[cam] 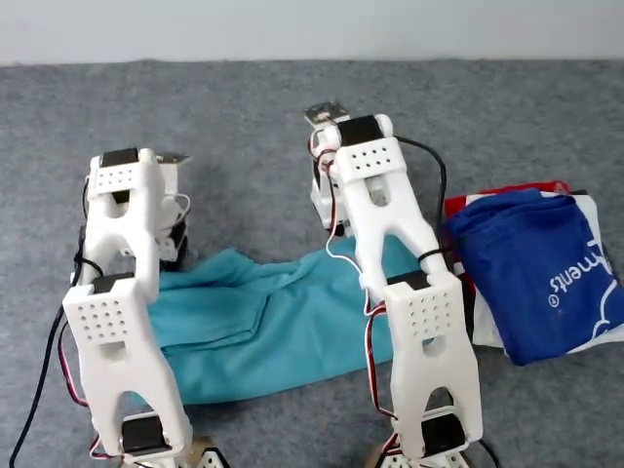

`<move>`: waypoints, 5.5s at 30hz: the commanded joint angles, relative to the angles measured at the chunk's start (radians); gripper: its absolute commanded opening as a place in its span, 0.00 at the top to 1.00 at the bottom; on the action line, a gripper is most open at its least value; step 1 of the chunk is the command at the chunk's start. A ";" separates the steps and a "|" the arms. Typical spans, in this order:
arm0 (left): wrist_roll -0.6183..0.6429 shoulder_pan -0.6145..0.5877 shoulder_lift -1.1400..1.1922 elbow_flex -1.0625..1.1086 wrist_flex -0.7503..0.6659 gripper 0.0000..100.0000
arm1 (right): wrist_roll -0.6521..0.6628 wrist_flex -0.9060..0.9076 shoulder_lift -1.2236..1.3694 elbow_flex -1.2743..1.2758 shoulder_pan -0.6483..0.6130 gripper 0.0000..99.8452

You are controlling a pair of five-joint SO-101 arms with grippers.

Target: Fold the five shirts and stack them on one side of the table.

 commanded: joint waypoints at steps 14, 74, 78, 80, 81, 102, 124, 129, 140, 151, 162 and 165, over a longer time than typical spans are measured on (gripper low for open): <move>-0.002 0.043 -0.058 -0.237 0.043 0.99 | -0.012 0.019 -0.065 -0.038 0.001 0.86; -0.405 0.095 -0.690 0.808 0.041 0.98 | -0.012 0.013 -0.065 -0.037 -0.022 0.86; -0.397 0.094 -0.690 0.791 0.041 0.98 | -0.012 0.013 -0.065 -0.037 -0.024 0.86; -0.359 0.080 -0.695 0.746 0.040 0.98 | -0.012 0.013 -0.065 -0.037 -0.024 0.86; -0.334 0.077 -0.704 0.719 0.040 0.98 | -0.012 0.013 -0.065 -0.037 -0.024 0.86; -0.204 0.147 -0.957 0.650 -0.124 0.86 | -0.012 0.019 -0.065 -0.037 -0.019 0.86; -0.063 0.138 -0.261 0.189 -0.087 0.86 | -0.012 0.015 -0.065 -0.037 -0.019 0.86; -0.091 0.144 -0.259 0.194 -0.025 0.86 | -0.012 0.018 -0.065 -0.037 -0.019 0.86; -0.115 0.140 -0.259 0.189 -0.048 0.89 | -0.012 0.018 -0.065 -0.037 -0.019 0.86; -0.130 0.170 -0.198 0.255 -0.071 0.90 | -0.012 0.018 -0.065 -0.037 -0.019 0.86; -0.135 0.259 -0.434 0.503 -0.026 0.90 | -0.012 0.021 -0.067 -0.037 -0.018 0.86; -0.135 0.236 -0.543 0.598 -0.026 0.90 | -0.012 0.021 -0.067 -0.037 -0.018 0.86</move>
